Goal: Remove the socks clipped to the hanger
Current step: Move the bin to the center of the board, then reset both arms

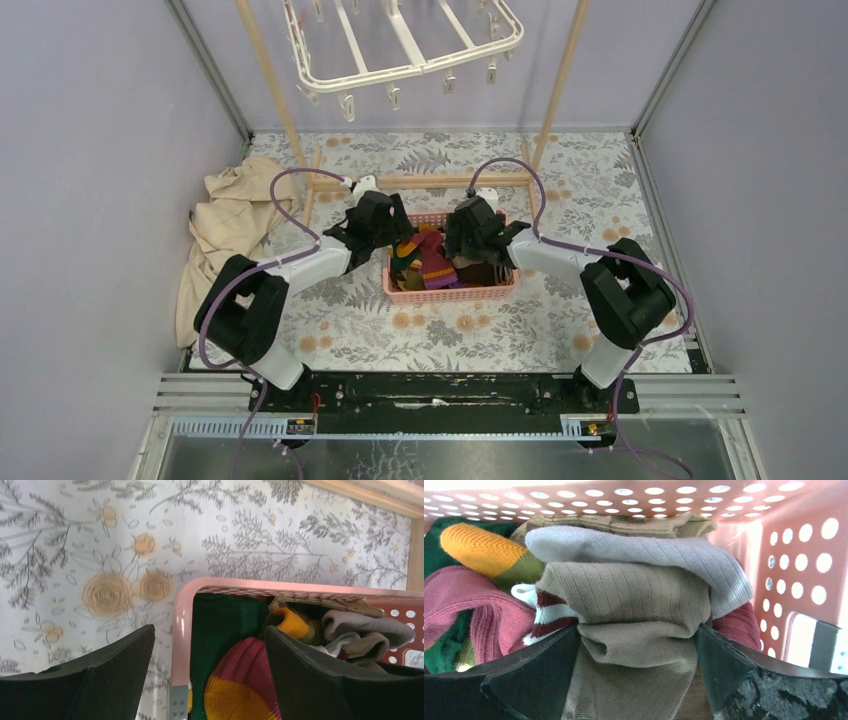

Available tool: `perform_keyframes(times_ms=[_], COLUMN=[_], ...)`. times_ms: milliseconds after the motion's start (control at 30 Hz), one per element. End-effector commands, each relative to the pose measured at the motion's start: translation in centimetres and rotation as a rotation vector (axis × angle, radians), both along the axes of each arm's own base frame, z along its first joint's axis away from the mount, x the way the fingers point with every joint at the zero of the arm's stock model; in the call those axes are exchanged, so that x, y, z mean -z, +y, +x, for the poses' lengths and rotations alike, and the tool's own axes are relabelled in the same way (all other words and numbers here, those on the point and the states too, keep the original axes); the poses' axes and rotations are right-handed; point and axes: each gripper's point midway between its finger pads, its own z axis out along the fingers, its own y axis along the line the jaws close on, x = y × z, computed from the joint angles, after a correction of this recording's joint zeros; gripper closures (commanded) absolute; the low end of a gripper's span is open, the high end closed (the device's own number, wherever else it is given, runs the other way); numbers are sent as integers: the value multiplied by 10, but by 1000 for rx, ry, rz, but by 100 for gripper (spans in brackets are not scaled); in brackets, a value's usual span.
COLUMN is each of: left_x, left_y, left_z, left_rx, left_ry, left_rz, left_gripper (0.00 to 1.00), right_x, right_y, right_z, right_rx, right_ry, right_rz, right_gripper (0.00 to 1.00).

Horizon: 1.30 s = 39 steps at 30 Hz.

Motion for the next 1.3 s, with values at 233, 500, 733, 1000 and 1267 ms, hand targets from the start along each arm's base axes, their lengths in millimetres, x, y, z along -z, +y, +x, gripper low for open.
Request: perform_keyframes(times_ms=[233,500,733,1000,1267], left_x=[-59,-133,-151,-115,-91], left_y=[3,19,80,113,133], left_z=[12,-32,-51,-47,-40], left_rx=[21,39,-121,-191,-202], left_ry=[-74,-210,-346,-392,-464], left_rz=[-29,-81,70,250,404], left_gripper=[6,1,1,1,1], right_x=[-54,-130,-159,-157,-141], right_y=[11,-26,-108,-174,-224], right_z=[17,-22,-41,-54,-61], right_rx=[-111,-119,20,191,396], right_ry=[-92,-236,-493,-692,-884], right_rz=[106,154,81,-87,-206], right_gripper=[0,0,0,0,0])
